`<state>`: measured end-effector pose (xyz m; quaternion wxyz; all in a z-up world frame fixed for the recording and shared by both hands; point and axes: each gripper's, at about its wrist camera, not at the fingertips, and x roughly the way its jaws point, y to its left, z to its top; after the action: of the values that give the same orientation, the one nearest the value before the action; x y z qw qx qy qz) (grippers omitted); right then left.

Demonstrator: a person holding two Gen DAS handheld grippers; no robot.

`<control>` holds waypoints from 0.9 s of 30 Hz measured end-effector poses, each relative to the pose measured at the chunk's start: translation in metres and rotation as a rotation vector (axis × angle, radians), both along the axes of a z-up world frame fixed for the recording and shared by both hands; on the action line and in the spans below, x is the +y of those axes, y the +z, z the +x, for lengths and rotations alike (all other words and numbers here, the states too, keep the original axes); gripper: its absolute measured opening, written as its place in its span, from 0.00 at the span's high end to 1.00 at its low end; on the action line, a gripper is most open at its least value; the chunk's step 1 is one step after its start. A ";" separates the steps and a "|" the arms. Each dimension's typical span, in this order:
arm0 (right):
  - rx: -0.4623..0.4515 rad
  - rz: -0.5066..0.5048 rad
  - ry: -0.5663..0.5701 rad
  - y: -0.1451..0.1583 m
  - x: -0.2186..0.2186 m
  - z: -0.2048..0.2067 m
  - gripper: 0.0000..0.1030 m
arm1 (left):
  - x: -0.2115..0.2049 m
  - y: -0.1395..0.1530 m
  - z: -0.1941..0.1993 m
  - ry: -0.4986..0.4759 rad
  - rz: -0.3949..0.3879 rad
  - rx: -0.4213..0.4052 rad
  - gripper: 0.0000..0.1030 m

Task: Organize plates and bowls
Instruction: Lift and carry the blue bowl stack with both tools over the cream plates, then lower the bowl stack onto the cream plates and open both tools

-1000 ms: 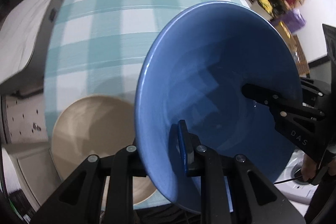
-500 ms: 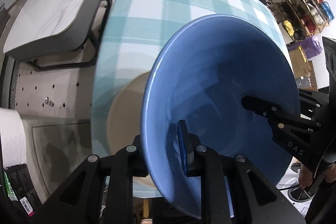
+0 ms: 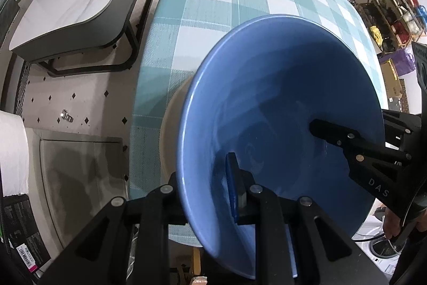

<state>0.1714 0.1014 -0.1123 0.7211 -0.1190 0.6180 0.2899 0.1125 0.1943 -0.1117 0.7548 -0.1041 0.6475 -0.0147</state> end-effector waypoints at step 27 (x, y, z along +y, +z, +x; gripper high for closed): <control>-0.083 0.068 -0.016 -0.002 -0.015 -0.004 0.73 | -0.003 0.010 -0.021 0.066 0.109 -0.202 0.65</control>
<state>0.1670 0.0866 -0.1140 0.7519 -0.1014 0.5783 0.2999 0.0912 0.1915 -0.1015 0.8209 -0.0822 0.5641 0.0349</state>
